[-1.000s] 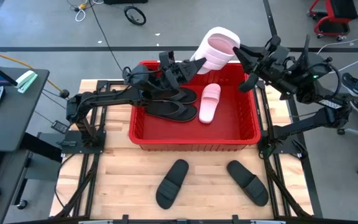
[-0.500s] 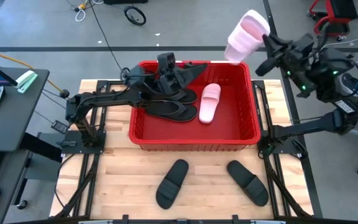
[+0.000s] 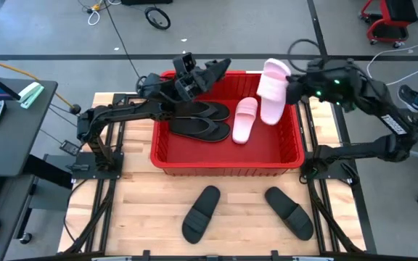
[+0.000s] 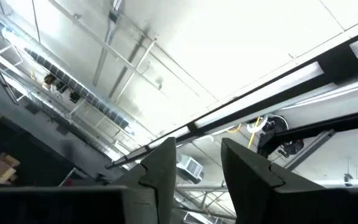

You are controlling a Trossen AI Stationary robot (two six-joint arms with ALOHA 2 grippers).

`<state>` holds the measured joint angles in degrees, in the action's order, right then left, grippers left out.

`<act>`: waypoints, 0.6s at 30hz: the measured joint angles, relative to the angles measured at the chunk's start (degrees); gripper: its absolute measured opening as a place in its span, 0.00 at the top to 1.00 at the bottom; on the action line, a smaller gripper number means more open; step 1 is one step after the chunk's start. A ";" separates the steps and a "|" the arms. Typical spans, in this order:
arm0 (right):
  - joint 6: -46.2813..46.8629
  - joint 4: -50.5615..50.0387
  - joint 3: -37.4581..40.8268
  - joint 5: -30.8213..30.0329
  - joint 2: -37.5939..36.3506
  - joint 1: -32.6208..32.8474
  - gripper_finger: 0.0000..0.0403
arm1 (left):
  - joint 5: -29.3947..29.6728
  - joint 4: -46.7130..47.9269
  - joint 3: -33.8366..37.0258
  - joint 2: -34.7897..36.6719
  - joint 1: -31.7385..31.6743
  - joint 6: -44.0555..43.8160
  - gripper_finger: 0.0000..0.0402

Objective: Pick and place slides into bin
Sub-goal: Put the other pink pair slides into the bin

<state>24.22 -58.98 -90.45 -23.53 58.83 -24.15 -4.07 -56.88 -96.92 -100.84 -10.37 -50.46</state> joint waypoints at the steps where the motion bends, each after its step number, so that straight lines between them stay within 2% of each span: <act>1: 0.64 -0.94 0.00 2.44 0.71 -1.59 0.93 | 0.00 0.01 0.00 0.00 -0.04 0.00 0.68; 5: 1.07 -3.79 -0.04 10.42 4.77 -8.22 0.93 | -0.26 0.04 0.00 -0.04 -0.02 -0.06 0.70; 11: -0.30 -6.70 -0.02 20.22 12.29 -15.82 0.93 | -3.88 -0.45 0.00 0.02 -0.02 -2.95 0.71; 18: 0.54 -7.17 -0.02 25.49 18.92 -20.32 0.93 | -4.05 -1.20 0.02 0.11 0.00 -2.99 0.72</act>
<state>24.76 -66.16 -90.48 1.97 77.75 -44.48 -8.12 -58.08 -96.90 -100.73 -10.37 -53.45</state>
